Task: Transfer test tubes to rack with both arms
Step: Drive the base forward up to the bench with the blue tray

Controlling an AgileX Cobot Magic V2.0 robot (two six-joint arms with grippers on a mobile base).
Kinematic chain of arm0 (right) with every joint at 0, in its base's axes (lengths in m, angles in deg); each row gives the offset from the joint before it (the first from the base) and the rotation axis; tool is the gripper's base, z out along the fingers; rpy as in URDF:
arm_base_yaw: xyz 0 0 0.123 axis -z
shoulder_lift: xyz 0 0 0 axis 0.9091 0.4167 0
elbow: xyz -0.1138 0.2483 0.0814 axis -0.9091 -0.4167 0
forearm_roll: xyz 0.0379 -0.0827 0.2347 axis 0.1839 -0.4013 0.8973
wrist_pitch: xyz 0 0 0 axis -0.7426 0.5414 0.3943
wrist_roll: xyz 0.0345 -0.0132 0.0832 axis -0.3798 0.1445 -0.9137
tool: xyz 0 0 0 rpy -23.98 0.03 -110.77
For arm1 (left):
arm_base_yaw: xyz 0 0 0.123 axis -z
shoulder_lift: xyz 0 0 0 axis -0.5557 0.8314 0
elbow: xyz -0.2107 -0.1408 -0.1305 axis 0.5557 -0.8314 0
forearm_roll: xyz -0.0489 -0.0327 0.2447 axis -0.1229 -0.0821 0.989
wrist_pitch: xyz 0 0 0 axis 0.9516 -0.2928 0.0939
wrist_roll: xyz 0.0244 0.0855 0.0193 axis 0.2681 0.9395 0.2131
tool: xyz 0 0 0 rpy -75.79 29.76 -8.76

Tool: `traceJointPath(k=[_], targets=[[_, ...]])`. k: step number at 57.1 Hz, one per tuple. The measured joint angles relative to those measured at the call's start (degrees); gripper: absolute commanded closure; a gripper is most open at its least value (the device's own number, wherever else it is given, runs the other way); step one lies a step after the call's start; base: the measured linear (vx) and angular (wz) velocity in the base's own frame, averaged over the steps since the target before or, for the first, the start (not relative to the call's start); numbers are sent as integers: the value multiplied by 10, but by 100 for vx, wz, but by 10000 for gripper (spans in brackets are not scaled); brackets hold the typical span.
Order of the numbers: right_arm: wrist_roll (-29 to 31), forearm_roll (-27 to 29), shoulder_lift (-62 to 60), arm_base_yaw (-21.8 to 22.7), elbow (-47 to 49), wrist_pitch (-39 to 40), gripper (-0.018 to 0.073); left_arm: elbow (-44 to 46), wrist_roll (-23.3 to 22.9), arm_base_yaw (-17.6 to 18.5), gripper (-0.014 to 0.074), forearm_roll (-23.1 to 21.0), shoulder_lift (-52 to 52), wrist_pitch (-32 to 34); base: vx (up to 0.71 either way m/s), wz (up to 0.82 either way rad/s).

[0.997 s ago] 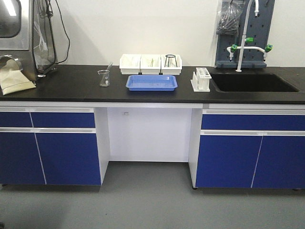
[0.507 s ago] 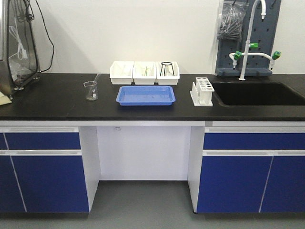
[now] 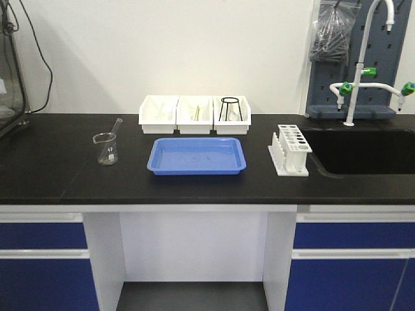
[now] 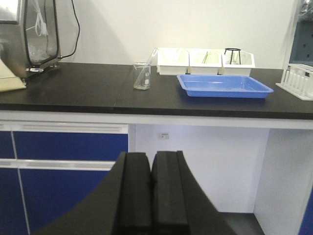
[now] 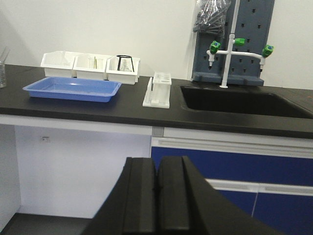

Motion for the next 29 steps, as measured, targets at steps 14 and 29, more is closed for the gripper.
traceJointPath(k=[14,29], targets=[[0,0,0,0,0,0,568,0,0,0,601,0,0,0,50,-1],[0,0,0,0,0,0,568,0,0,0,601,0,0,0,47,-2]])
